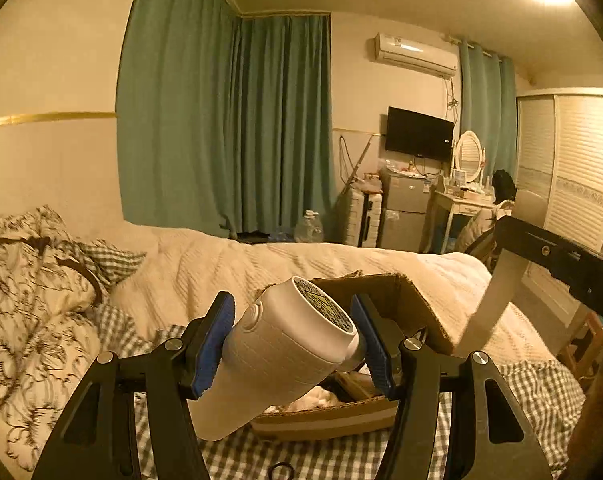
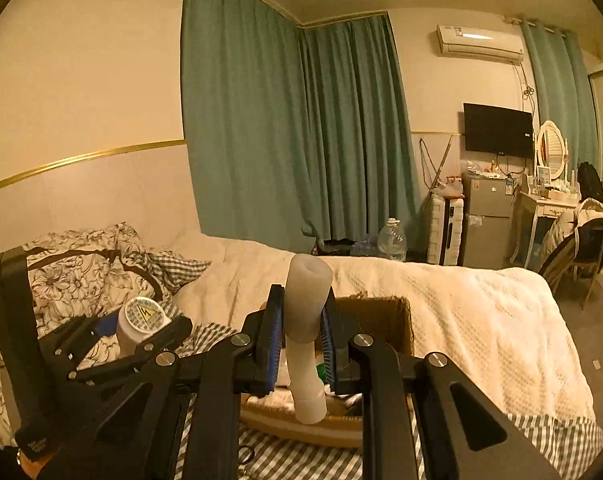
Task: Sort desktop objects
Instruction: 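Lift and carry the white device and white tube over the box with both grippers, then open both grippers to drop the white device and tube into the box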
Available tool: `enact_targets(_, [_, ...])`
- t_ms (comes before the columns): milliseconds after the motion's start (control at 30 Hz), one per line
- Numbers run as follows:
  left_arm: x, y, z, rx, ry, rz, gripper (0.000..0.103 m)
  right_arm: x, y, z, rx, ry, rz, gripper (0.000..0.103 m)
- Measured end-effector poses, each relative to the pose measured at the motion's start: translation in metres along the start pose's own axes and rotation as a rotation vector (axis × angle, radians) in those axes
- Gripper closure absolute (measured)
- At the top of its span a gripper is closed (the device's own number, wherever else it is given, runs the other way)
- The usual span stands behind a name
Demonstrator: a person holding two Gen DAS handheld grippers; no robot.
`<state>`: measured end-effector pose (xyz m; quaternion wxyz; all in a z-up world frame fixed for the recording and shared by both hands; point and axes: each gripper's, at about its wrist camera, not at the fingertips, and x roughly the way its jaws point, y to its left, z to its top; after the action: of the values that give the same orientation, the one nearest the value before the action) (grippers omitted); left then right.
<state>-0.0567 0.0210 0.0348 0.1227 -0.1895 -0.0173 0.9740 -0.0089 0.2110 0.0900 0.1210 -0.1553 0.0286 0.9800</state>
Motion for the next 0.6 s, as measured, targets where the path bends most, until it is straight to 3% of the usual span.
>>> enact_targets(267, [0.038, -0.001, 0.001, -0.008, 0.015, 0.007, 0.041, 0.042, -0.005, -0.006, -0.035, 0.023, 0.002, 0.087])
enact_targets(600, [0.099, 0.006, -0.014, -0.014, 0.075, 0.014, 0.041, 0.106, -0.034, -0.025, -0.03, 0.116, -0.015, 0.086])
